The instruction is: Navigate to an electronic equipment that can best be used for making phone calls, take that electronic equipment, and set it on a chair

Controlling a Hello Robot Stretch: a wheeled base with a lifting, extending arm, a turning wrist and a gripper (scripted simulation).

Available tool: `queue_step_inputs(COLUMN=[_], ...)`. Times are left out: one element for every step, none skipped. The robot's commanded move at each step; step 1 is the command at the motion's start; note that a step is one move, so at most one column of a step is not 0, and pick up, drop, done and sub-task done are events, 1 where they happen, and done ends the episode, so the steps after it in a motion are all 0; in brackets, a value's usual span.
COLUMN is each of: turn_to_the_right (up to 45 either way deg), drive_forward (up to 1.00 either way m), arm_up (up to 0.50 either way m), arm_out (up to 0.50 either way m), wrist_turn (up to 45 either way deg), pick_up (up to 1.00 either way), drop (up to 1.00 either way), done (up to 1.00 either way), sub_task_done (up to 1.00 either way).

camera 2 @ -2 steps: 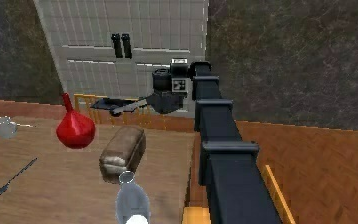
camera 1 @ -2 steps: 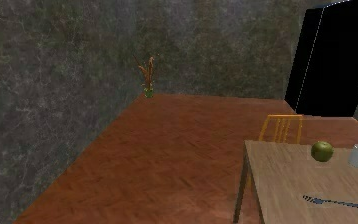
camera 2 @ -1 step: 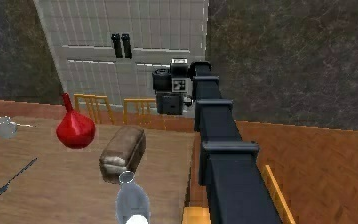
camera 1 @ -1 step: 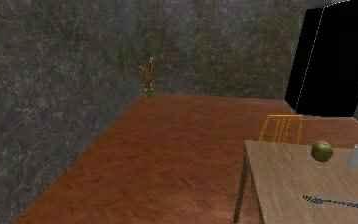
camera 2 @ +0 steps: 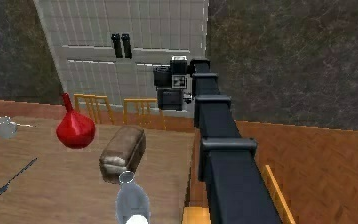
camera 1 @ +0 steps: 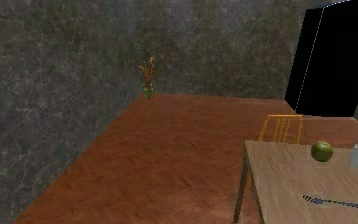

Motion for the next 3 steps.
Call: queue_step_inputs(turn_to_the_right=[0.0,0.0,0.0], drive_forward=[0.00,0.00,0.00], arm_up=[0.00,-0.42,-0.32], arm_out=[0.00,0.00,0.00], wrist_turn=[45.0,0.0,0.0], pick_up=[0.00,0.00,0.00], drop=[0.00,0.00,0.00], done=[0.00,0.00,0.00], sub_task_done=[0.00,0.00,0.00])
